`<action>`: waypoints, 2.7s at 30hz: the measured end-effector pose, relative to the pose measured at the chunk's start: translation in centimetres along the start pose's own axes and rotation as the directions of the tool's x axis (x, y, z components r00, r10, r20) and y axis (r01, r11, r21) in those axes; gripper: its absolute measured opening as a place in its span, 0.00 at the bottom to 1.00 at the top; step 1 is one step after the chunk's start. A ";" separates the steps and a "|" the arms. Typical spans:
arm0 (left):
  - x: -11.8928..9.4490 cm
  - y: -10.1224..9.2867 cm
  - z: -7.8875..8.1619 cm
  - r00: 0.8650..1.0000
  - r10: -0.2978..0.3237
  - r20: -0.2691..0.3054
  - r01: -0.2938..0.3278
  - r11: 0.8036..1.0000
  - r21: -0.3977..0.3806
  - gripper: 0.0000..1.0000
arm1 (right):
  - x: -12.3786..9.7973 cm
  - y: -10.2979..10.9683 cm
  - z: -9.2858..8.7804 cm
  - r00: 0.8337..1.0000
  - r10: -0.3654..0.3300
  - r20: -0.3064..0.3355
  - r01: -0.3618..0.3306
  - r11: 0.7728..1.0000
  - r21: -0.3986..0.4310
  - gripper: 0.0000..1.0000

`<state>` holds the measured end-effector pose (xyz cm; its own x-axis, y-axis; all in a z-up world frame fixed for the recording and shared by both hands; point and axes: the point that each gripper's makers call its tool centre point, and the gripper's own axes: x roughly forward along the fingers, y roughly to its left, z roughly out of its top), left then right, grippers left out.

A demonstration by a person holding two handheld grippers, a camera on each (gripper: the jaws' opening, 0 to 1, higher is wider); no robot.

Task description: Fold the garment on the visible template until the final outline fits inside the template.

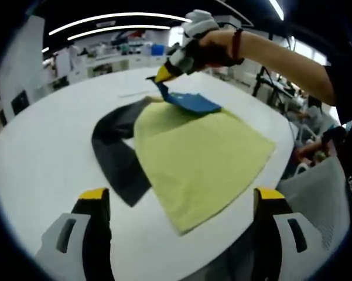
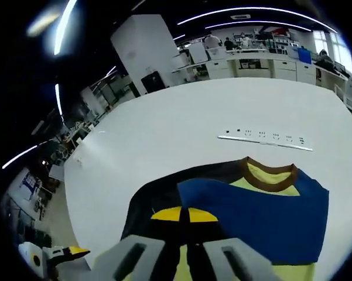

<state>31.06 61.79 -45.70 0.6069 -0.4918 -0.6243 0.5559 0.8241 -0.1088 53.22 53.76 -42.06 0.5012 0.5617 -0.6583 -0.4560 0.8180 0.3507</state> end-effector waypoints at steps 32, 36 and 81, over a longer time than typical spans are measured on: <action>-0.5 0.4 -0.8 1.000 0.015 0.002 -0.015 1.000 -0.026 0.97 | 2.6 2.3 -1.5 0.998 0.037 -0.053 -0.038 0.999 -0.020 0.00; -0.5 0.5 -1.0 1.000 0.015 -0.003 -0.015 1.000 -0.027 0.97 | 2.8 2.7 -1.5 0.997 0.048 -0.054 -0.049 0.999 -0.023 0.00; -0.7 0.4 -0.5 0.999 0.045 0.005 -0.045 0.999 -0.010 0.99 | -1.1 -2.9 -2.3 0.999 -0.037 -0.006 0.033 0.941 -0.337 0.64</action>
<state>30.59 62.66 -45.65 0.6337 -0.4559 -0.6249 0.5226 0.8480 -0.0887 52.31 50.46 -43.86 0.5131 0.5301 -0.6751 -0.6603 0.7463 0.0841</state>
